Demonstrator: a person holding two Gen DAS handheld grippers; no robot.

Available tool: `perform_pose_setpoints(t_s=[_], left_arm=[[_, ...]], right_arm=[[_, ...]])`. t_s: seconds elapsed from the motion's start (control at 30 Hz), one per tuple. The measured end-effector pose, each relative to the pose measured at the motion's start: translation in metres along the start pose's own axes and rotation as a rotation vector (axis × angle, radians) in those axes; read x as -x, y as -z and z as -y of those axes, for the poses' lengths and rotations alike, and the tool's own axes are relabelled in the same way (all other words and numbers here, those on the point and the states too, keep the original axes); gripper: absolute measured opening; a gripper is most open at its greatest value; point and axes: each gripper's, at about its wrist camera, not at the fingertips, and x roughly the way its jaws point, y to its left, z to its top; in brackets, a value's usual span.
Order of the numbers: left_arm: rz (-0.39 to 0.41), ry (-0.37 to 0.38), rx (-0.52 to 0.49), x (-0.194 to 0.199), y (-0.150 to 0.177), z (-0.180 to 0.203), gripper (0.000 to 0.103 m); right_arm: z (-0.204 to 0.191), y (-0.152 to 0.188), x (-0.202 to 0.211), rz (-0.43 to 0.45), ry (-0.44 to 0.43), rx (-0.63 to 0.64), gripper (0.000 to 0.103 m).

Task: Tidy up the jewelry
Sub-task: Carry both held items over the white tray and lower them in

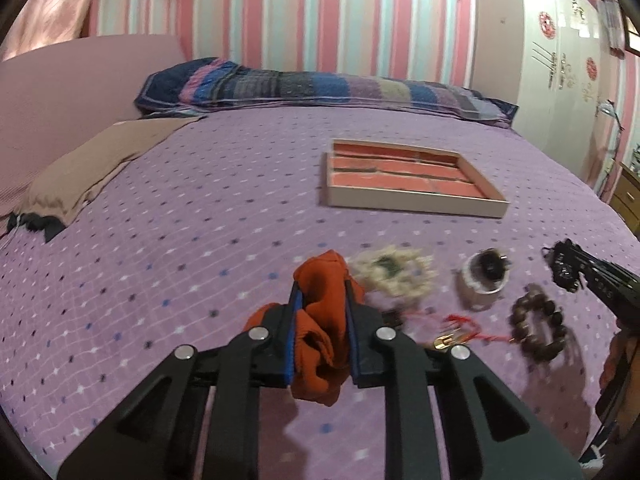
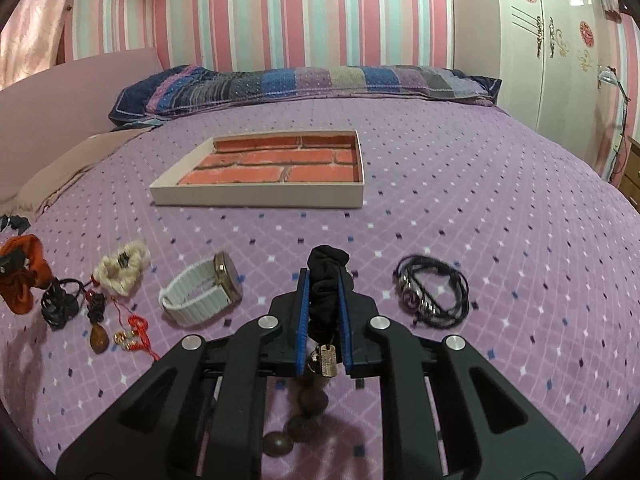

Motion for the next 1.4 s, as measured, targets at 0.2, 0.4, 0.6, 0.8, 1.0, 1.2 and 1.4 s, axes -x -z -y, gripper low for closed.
perform_pose_setpoints(t_s=[0.2,0.4,0.6,0.8,1.0,1.2,1.4], left_arm=[[0.007,0.034,-0.001,-0.024,-0.028,0.035,0.019],[0.009,0.064,0.01,-0.062,-0.072,0.061,0.019],[-0.034,0.091,0.049,-0.115,-0.12,0.077,0.019],[-0.095,0.052,0.051,-0.189,-0.169,0.094,0.019],[-0.15,-0.027,0.047,-0.265,-0.2,0.1,0.019],[-0.212,-0.084,0.006,-0.332,-0.224,0.099,0.019],[-0.271,-0.115,-0.024,-0.378,-0.235,0.091,0.019]], right_arm=[[0.0,-0.027,-0.01,0.01,-0.016,0.017,0.013],[-0.003,-0.058,-0.038,-0.004,-0.033,0.032,0.013],[-0.007,-0.096,-0.079,-0.018,-0.042,0.042,0.013],[0.004,-0.151,-0.14,-0.057,-0.074,0.003,0.013],[0.01,-0.194,-0.219,-0.142,-0.038,-0.003,0.013],[0.014,-0.21,-0.283,-0.211,-0.002,0.021,0.013],[0.014,-0.222,-0.332,-0.296,-0.014,0.008,0.013]])
